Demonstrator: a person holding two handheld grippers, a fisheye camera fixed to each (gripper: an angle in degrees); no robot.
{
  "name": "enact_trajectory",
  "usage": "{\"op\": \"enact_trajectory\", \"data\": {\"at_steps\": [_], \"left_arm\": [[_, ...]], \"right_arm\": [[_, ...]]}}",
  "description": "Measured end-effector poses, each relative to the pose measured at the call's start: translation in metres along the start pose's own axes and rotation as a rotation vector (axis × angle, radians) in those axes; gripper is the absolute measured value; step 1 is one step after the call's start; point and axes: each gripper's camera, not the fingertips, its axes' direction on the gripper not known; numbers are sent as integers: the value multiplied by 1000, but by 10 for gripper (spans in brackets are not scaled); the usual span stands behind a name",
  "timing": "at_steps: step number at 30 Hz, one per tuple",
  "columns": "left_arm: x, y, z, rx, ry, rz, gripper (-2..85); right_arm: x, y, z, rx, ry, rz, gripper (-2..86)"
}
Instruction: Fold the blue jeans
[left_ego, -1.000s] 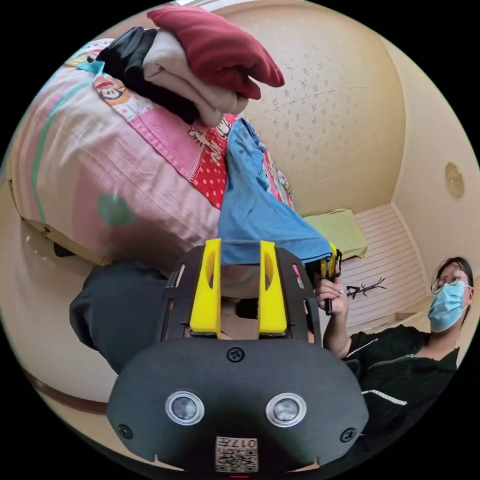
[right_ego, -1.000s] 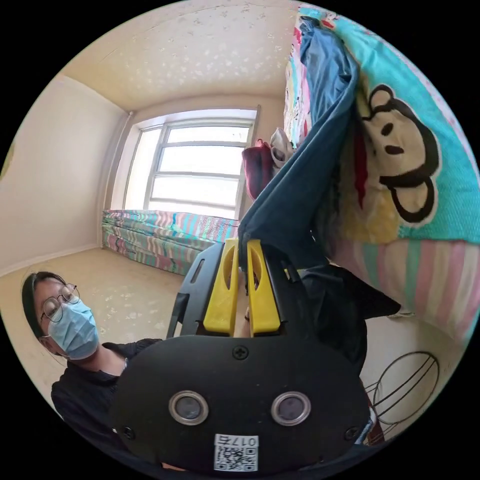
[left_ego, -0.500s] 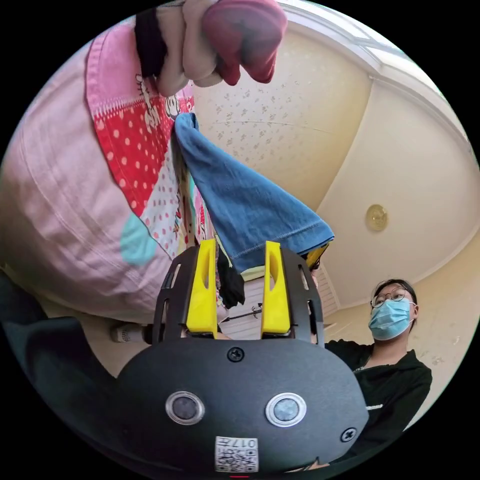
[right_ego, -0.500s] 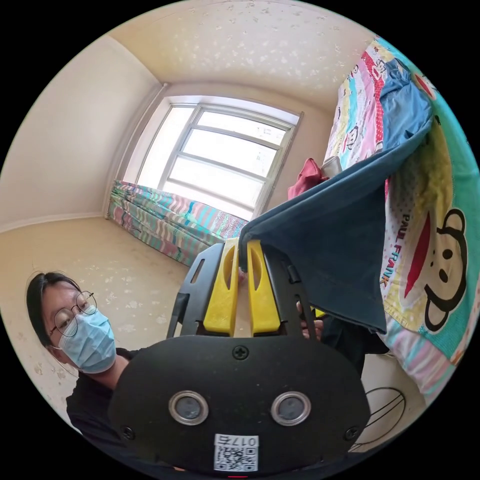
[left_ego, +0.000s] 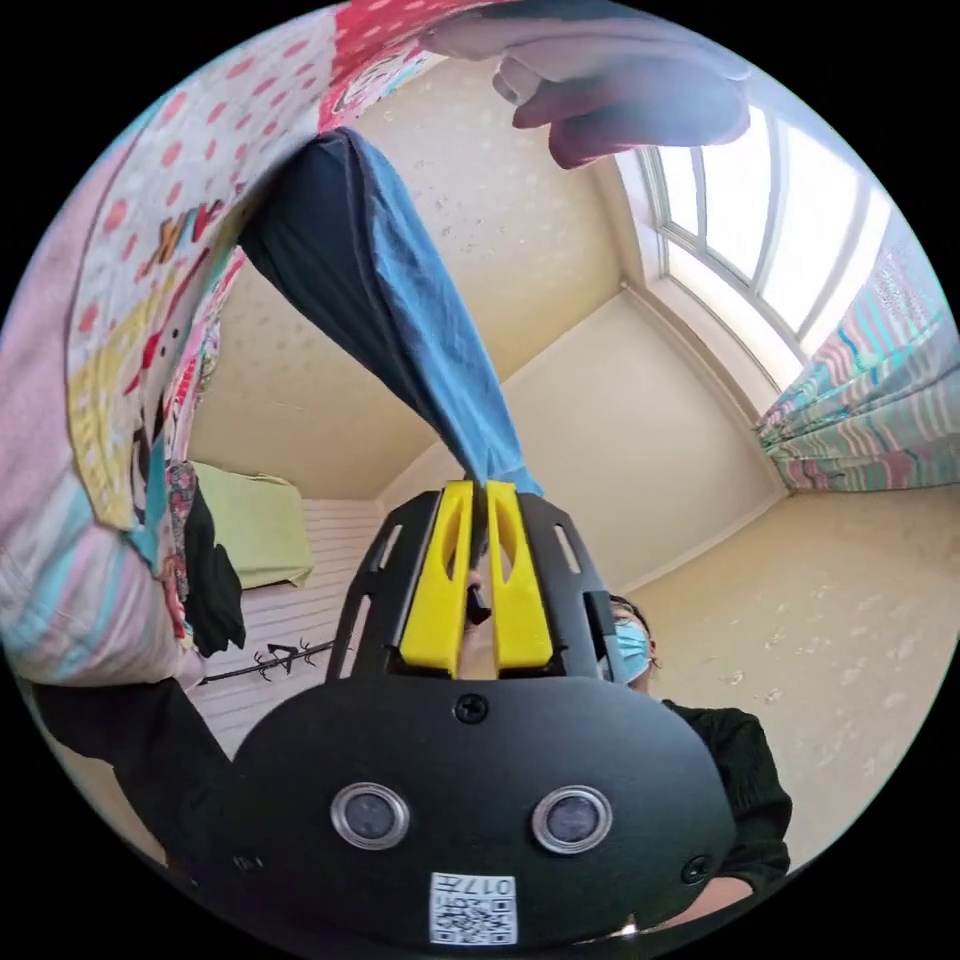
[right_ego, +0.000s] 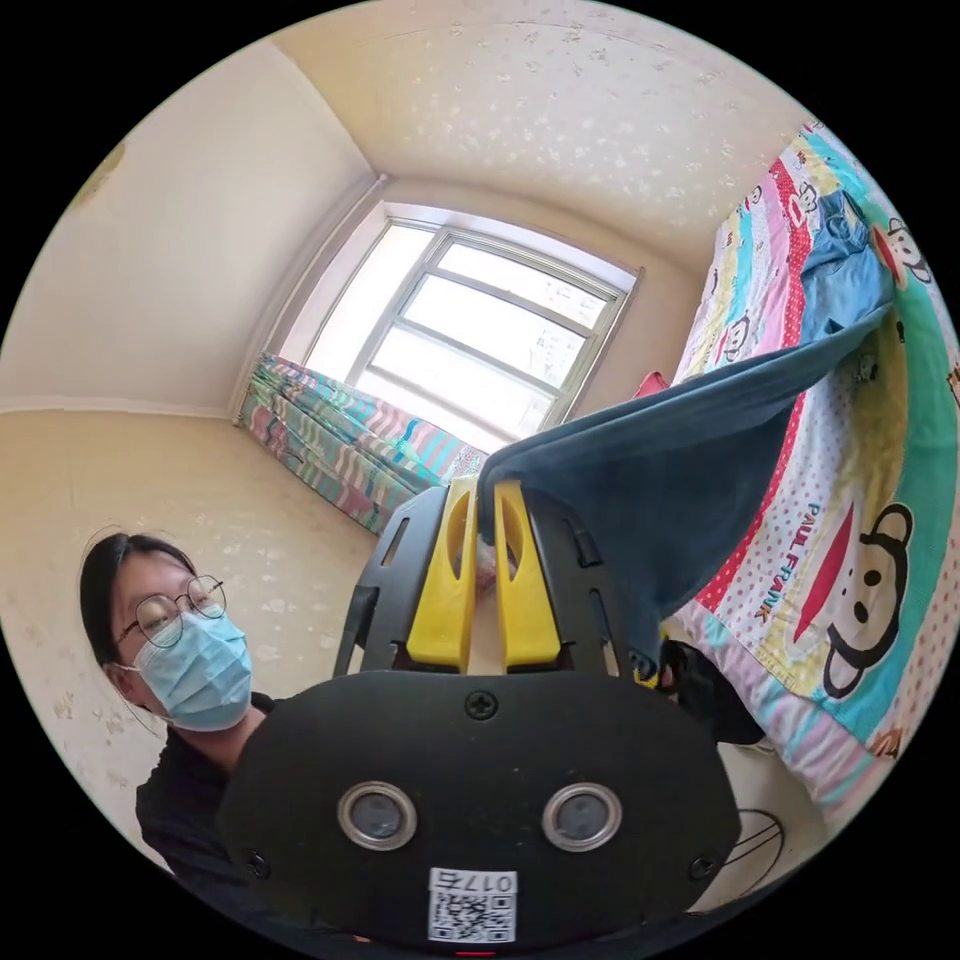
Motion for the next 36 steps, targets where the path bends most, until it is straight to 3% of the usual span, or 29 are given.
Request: {"op": "enact_trajectory", "data": {"at_steps": [3, 5, 9, 13, 15, 17, 21, 24, 26, 27, 29, 31, 33, 36], "left_arm": [[39, -5, 9, 14, -9, 86, 29], [65, -10, 29, -91, -64, 133, 27], [139, 9, 103, -413, -281, 380, 21], [210, 74, 181, -839, -297, 718, 13], [225, 103, 201, -924, -306, 823, 12], [225, 117, 209, -875, -393, 870, 10], [156, 66, 223, -682, -776, 761, 8], [100, -44, 296, -640, -744, 709, 6], [108, -112, 380, -570, -601, 708, 5], [131, -143, 448, -620, -427, 714, 5], [188, -149, 538, -688, -247, 778, 6], [272, -95, 617, -841, -284, 1050, 8], [308, -47, 633, -889, -366, 1228, 9], [319, 0, 599, -806, -455, 1313, 9]], "right_arm": [[-6, 17, -44, 30, 0, -7, 25], [-24, 37, -72, 12, 60, -74, 24], [-61, 60, -103, -86, 16, -181, 24], [-128, 88, -117, -255, -56, -369, 25], [-149, 98, -122, -269, -26, -422, 26], [-146, 95, -136, -206, 48, -391, 26], [-62, 23, -164, -111, 170, -171, 26], [-17, -129, -159, -131, 3, -141, 25], [-112, -260, -122, -190, -53, -370, 26], [-155, -280, -111, -209, 2, -468, 26], [-332, -293, -67, -225, 312, -837, 27], [-412, -272, -45, -198, 462, -945, 27], [-446, -254, -36, -218, 482, -959, 28], [-432, -222, -55, -180, 404, -893, 28]]}}
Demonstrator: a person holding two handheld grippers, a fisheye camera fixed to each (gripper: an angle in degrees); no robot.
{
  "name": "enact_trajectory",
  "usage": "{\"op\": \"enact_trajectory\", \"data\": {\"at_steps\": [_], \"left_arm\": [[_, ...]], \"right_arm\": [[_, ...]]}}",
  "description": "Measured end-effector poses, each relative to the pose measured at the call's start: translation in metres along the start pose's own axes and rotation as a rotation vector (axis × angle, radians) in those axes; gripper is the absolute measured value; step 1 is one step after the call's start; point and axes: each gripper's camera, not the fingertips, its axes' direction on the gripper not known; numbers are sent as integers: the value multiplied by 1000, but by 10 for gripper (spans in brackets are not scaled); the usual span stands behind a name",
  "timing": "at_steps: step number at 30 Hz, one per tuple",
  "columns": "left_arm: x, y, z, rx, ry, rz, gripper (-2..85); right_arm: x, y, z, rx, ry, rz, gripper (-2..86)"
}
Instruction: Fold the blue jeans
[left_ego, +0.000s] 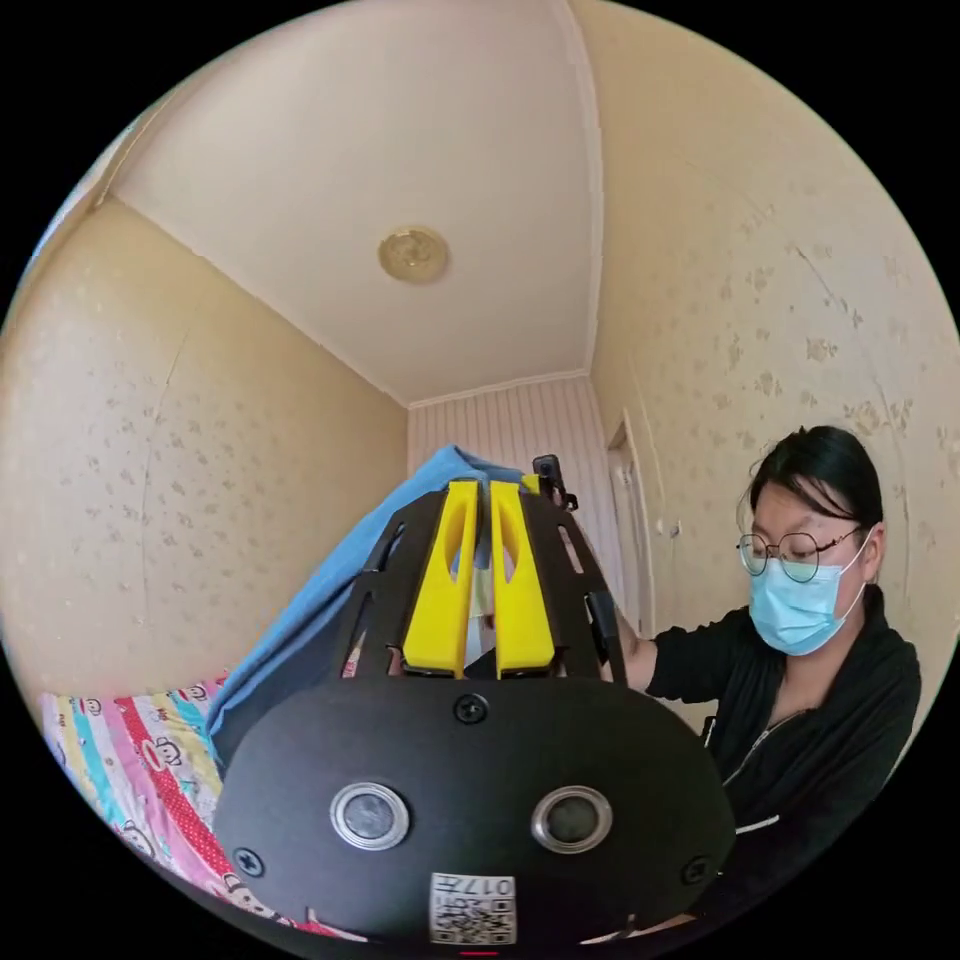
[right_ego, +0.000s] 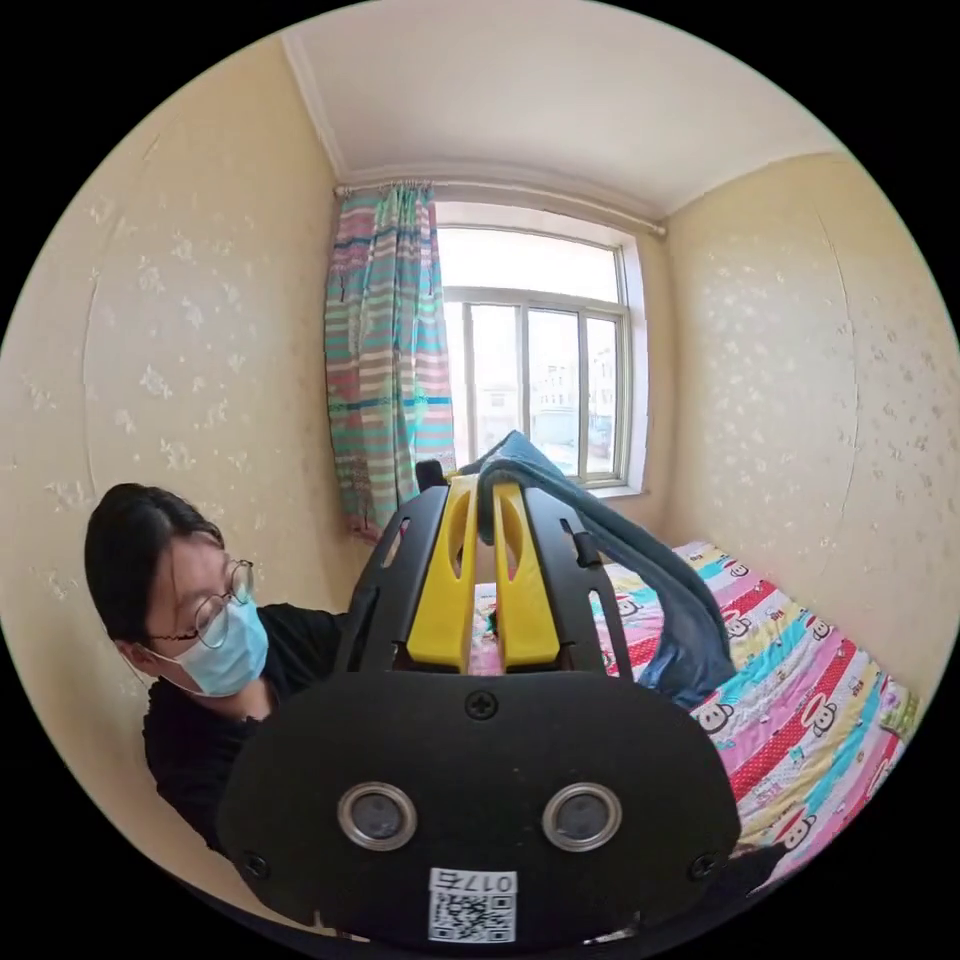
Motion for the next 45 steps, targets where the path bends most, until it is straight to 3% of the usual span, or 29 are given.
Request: {"op": "enact_trajectory", "data": {"at_steps": [2, 8, 13, 17, 20, 22, 26, 28, 29, 31, 33, 35, 37, 39, 41, 45], "left_arm": [[12, 38, -10, -8, -17, -26, 9], [63, 195, -7, -294, -22, -80, 7], [111, 214, -29, -215, 29, -59, 6], [99, 197, -27, -213, -39, -16, 6], [24, 227, -2, -294, -115, -143, 6], [-89, 287, 23, -356, -109, -414, 7], [-288, 364, 89, -522, -101, -685, 9], [-411, 339, 154, -637, -71, -762, 10], [-437, 320, 165, -622, -70, -775, 11], [-508, 201, 187, -387, -56, -736, 12], [-519, 87, 190, -237, -99, -581, 12], [-500, -18, 193, -208, -74, -373, 11], [-452, -109, 189, -194, -78, -202, 11], [-413, -137, 189, -242, -131, -102, 10], [-379, -138, 186, -276, -167, -19, 9], [-333, -55, 179, -382, -137, -10, 7]], "right_arm": [[6, 62, -1, 9, -55, 44, 28], [1, 246, 31, -27, -143, 225, 27], [-47, 269, 30, 9, -152, 137, 27], [-7, 247, 40, -43, -117, 150, 27], [109, 266, 67, -63, -161, 359, 26], [200, 289, 89, -77, -215, 508, 26], [415, 273, 148, -183, -204, 714, 25], [469, 189, 165, -310, -68, 609, 24], [491, 119, 159, -283, -21, 548, 24], [497, 5, 128, -127, -34, 437, 24], [468, -103, 87, -19, 23, 278, 24], [410, -196, 44, 27, 91, 124, 24], [372, -225, 22, 51, 113, 82, 25], [342, -226, 11, 61, 131, 41, 25], [310, -190, 2, 89, 124, -22, 25], [281, -80, -1, 115, 95, 43, 25]]}}
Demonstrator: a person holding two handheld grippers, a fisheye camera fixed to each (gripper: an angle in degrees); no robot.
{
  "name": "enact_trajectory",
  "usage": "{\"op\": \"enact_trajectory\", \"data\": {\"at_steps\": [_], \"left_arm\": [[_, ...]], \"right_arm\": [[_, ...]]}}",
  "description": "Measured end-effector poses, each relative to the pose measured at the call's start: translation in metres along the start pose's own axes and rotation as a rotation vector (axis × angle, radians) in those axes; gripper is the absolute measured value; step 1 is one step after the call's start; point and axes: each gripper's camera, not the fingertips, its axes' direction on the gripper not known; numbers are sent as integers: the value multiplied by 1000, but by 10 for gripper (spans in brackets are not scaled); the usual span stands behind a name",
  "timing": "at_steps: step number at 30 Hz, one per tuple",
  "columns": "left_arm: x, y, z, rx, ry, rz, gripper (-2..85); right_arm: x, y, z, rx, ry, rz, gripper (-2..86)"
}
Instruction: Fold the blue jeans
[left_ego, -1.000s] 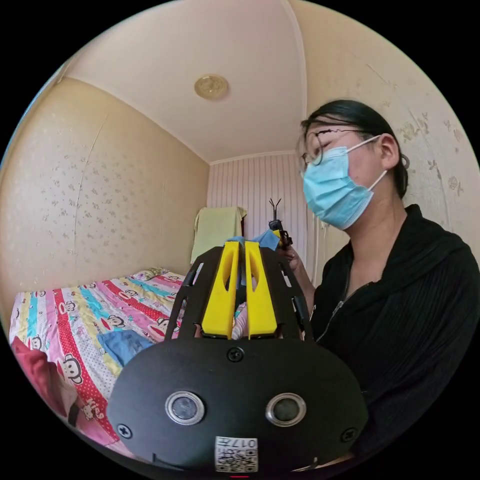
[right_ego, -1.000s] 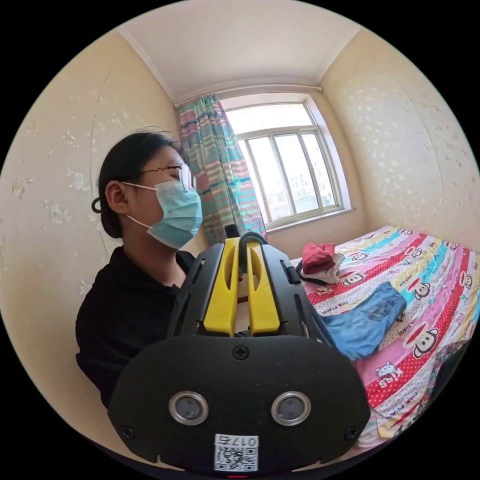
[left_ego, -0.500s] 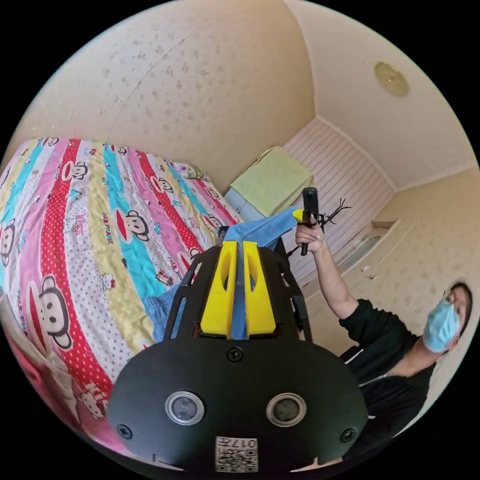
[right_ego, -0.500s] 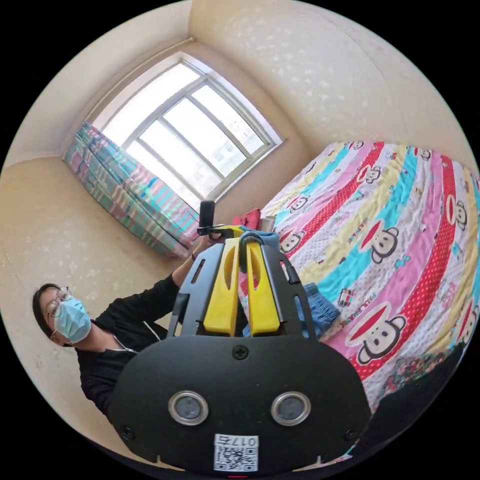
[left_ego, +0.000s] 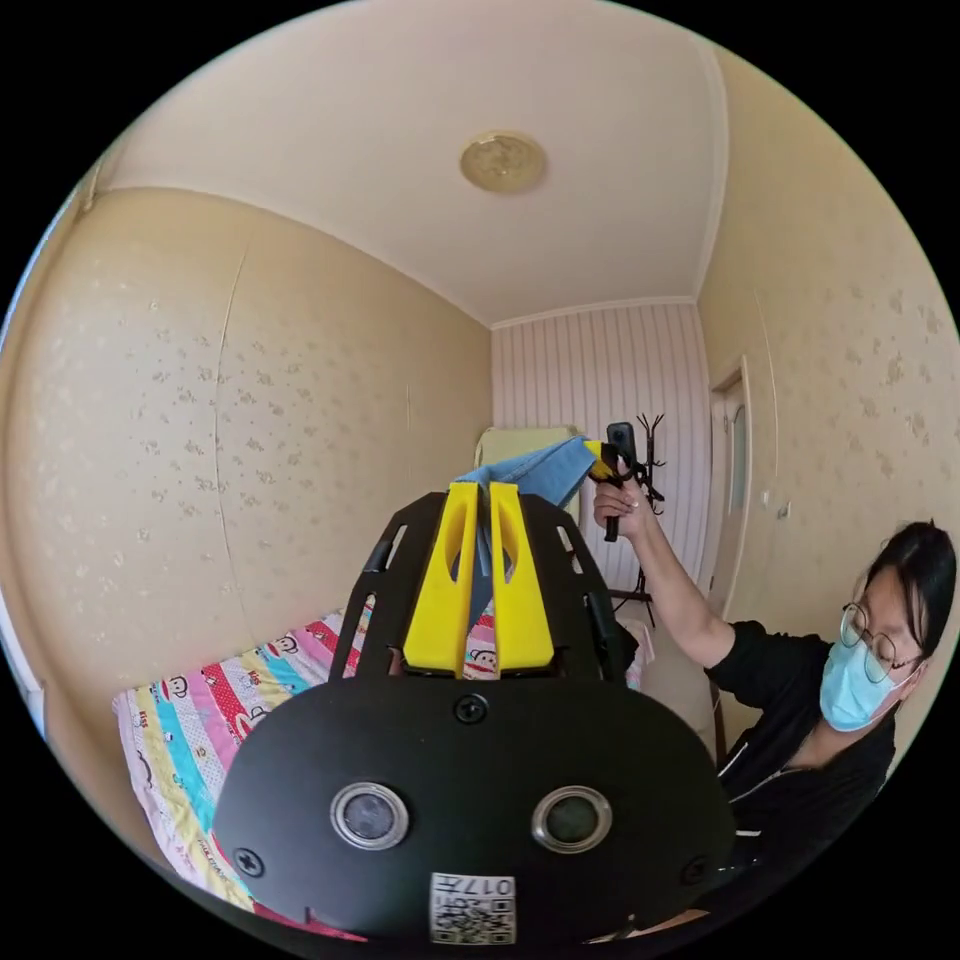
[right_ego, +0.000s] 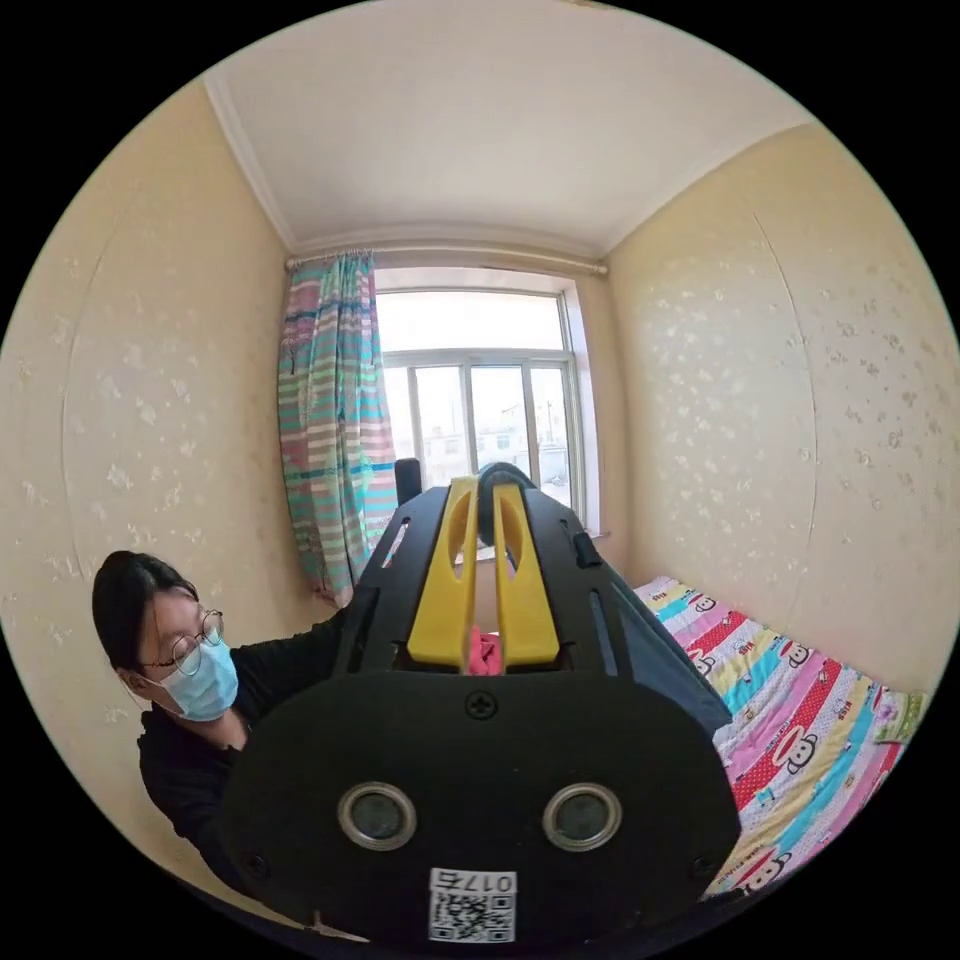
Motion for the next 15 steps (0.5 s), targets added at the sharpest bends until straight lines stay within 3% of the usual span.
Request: {"op": "enact_trajectory", "data": {"at_steps": [4, 8, 15], "left_arm": [[67, 132, 22, -123, 45, 16, 6], [117, 222, 9, -60, 243, -111, 6], [188, 215, -57, 52, 134, 55, 5]], "right_arm": [[-61, 159, -20, -60, 95, 51, 24], [-145, 254, -52, -51, 106, 73, 23], [-239, 211, -61, -103, 125, -71, 24]]}}
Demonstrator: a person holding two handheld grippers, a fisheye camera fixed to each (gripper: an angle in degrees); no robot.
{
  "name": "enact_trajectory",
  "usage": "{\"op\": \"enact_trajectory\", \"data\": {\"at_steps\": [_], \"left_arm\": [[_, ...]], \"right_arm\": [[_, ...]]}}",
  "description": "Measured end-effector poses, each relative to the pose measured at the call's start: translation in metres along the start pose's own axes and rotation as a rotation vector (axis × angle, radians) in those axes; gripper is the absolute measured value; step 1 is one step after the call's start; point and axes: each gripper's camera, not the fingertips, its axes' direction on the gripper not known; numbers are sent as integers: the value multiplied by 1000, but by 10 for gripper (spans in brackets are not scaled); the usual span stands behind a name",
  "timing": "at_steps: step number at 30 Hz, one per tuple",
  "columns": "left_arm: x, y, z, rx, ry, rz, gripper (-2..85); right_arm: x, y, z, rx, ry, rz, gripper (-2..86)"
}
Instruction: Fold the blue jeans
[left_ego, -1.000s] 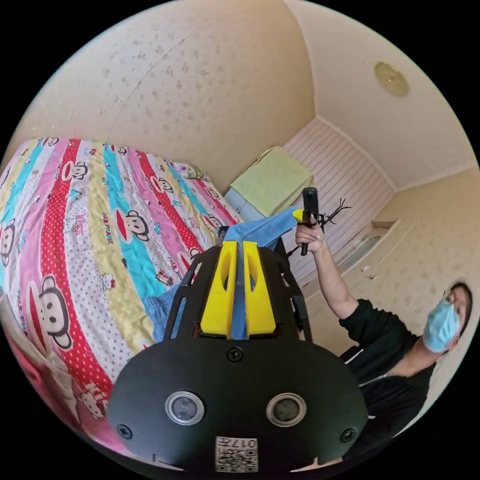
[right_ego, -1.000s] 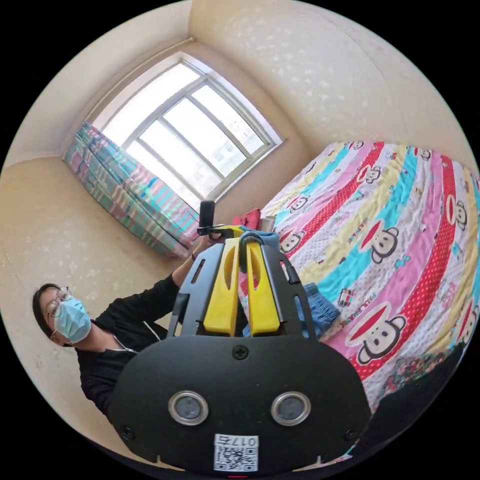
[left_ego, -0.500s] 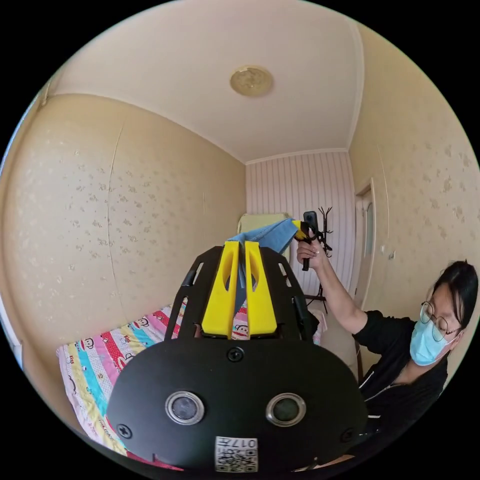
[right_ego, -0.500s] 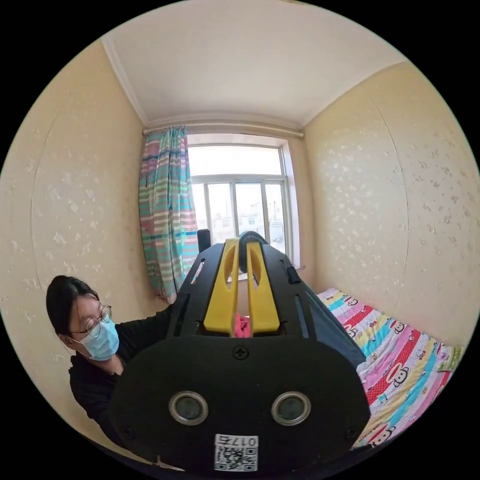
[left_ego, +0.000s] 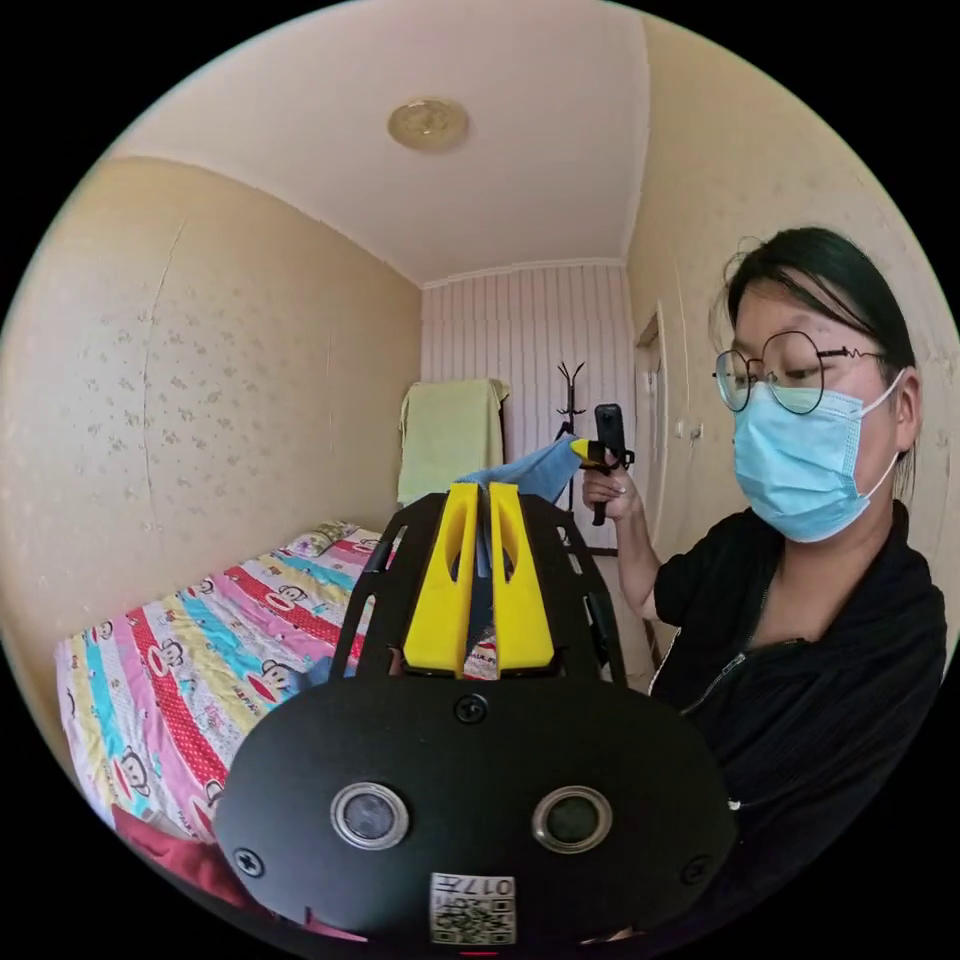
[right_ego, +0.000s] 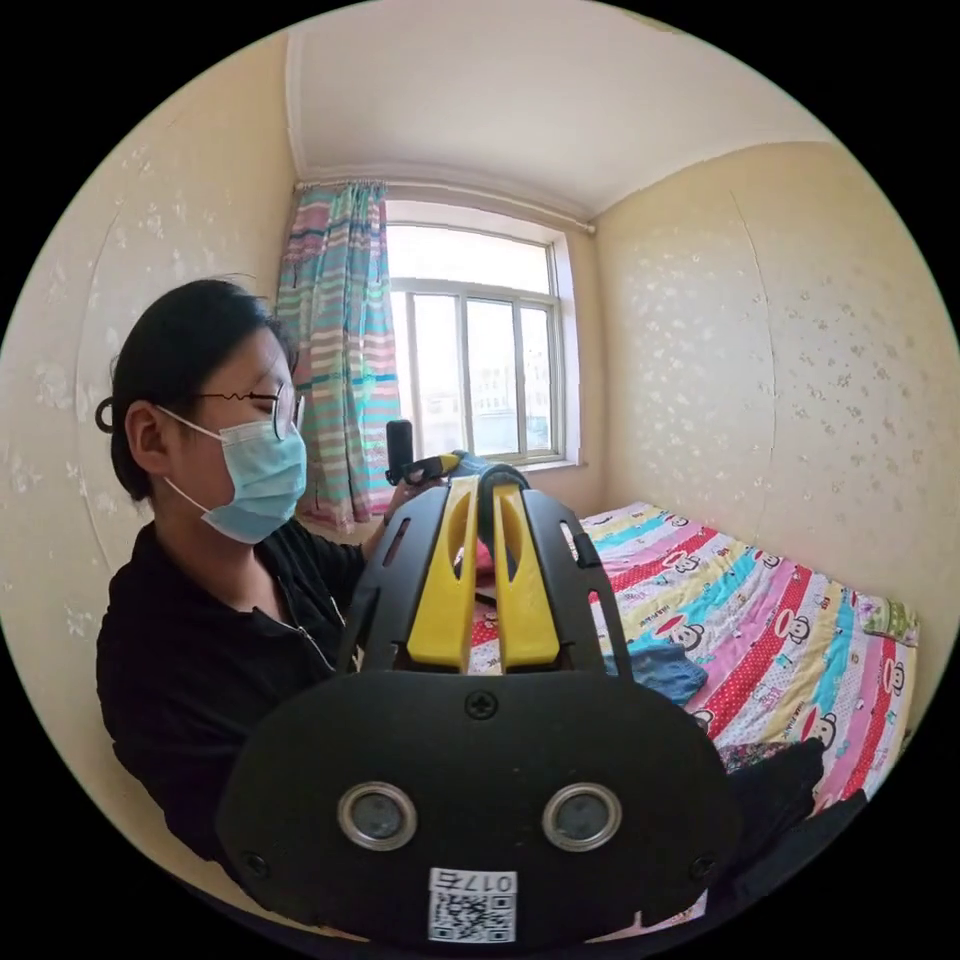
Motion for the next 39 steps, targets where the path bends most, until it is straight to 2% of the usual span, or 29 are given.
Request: {"op": "enact_trajectory", "data": {"at_steps": [3, 6, 8, 11, 12, 13, 14, 15, 16, 17, 19, 22, 24, 27, 29, 32, 35, 37, 39], "left_arm": [[-19, -10, -8, -3, 1, -27, 5], [-94, 18, 13, -53, 36, -223, 5], [-163, 49, 41, -111, 20, -374, 4], [-299, 79, 101, -178, 26, -559, 4], [-363, 73, 115, -118, 116, -683, 3], [-414, 57, 117, 28, 179, -782, 3], [-432, 42, 115, 114, 205, -796, 3], [-456, 0, 107, 241, 228, -760, 3], [-458, -63, 96, 282, 219, -645, 3], [-451, -99, 90, 267, 188, -577, 3], [-389, -226, 62, 163, 81, -267, 4], [-304, -287, 28, 110, -24, -100, 5], [-265, -285, 15, 91, 4, -35, 6], [-211, -236, 17, 61, 67, -19, 6], [-176, -188, 28, -15, 38, -20, 6], [-109, -76, 39, -78, 46, -27, 6], [-37, 43, 42, -110, 135, -97, 6], [23, 131, 41, -121, 206, -218, 6], [72, 182, 37, -159, 189, -288, 6]], "right_arm": [[28, -22, 3, -22, -77, 49, 24], [122, -14, 39, -106, -115, 232, 24], [238, 10, 83, -149, -180, 422, 23], [381, 3, 135, -113, -285, 532, 23], [401, -10, 140, -78, -321, 531, 23], [425, -47, 136, 53, -314, 479, 23], [424, -101, 121, 174, -252, 337, 23], [419, -130, 113, 200, -219, 288, 23], [406, -190, 101, 191, -202, 222, 23], [384, -244, 86, 180, -198, 178, 23], [337, -297, 55, 205, -149, 108, 23], [267, -313, 13, 204, -99, 23, 23], [235, -291, -4, 183, -141, -7, 24], [173, -216, -7, 126, -95, -41, 24], [129, -129, 2, 36, -51, 29, 25], [71, -2, 22, -110, -7, 78, 25], [18, 126, 30, -172, -79, 213, 25], [-14, 195, 31, -172, -165, 344, 25], [-51, 246, 34, -208, -189, 439, 26]]}}
